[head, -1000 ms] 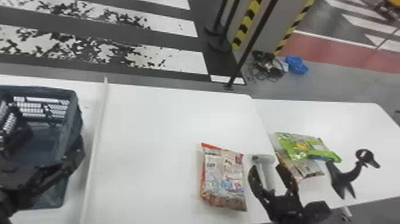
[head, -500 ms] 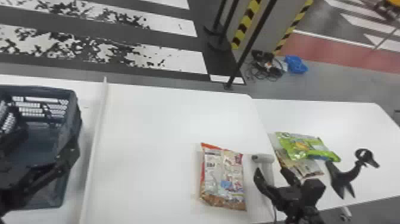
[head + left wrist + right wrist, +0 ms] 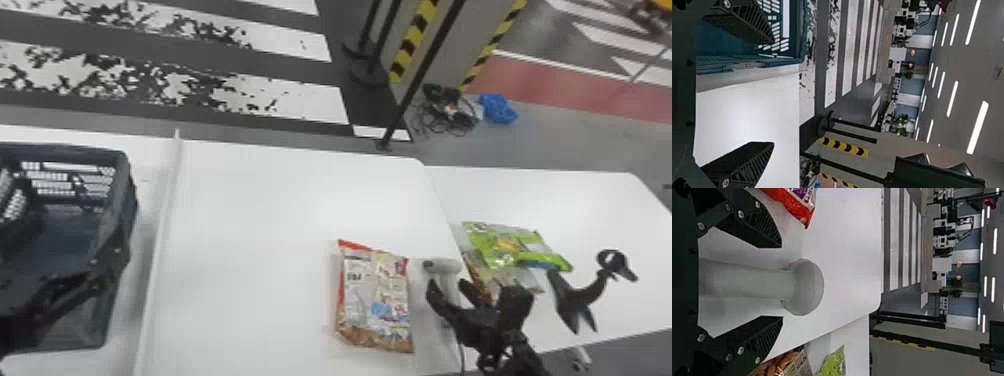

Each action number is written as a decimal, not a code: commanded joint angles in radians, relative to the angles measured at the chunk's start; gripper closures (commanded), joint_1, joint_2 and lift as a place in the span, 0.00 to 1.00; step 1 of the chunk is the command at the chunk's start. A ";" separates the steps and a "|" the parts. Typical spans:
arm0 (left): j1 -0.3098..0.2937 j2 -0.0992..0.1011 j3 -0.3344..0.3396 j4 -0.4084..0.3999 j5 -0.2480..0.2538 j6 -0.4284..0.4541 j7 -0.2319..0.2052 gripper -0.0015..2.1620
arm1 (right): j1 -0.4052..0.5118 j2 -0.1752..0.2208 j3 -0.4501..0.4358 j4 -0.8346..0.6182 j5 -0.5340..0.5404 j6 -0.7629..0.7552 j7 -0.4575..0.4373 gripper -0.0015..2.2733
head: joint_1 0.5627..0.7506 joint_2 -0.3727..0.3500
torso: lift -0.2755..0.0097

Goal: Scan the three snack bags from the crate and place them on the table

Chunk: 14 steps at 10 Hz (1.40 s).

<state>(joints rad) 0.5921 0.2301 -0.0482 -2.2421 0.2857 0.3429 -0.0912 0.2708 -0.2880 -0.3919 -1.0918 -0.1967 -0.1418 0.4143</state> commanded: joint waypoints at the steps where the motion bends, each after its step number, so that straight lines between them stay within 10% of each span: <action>1: 0.000 0.000 0.001 -0.002 0.001 0.000 -0.001 0.04 | -0.016 -0.002 -0.001 0.006 0.016 0.092 0.000 0.88 | 0.70 0.03 | 0.84; 5: 0.000 0.000 0.002 -0.005 0.004 0.000 -0.001 0.04 | 0.010 0.027 -0.012 -0.005 0.011 -0.015 -0.020 0.98 | 0.70 0.03 | 0.84; 9: 0.000 -0.002 0.002 -0.004 0.004 0.000 -0.001 0.04 | 0.206 0.158 -0.033 -0.299 -0.099 -0.067 -0.098 0.98 | 0.70 0.03 | 0.84; 14: 0.000 -0.002 -0.001 -0.002 0.006 0.000 -0.002 0.04 | 0.412 0.253 0.176 -0.592 -0.107 -0.135 -0.198 0.98 | 0.70 0.07 | 0.84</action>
<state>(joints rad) 0.5921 0.2285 -0.0491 -2.2454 0.2912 0.3429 -0.0922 0.6714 -0.0367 -0.2427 -1.6713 -0.3082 -0.2636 0.2147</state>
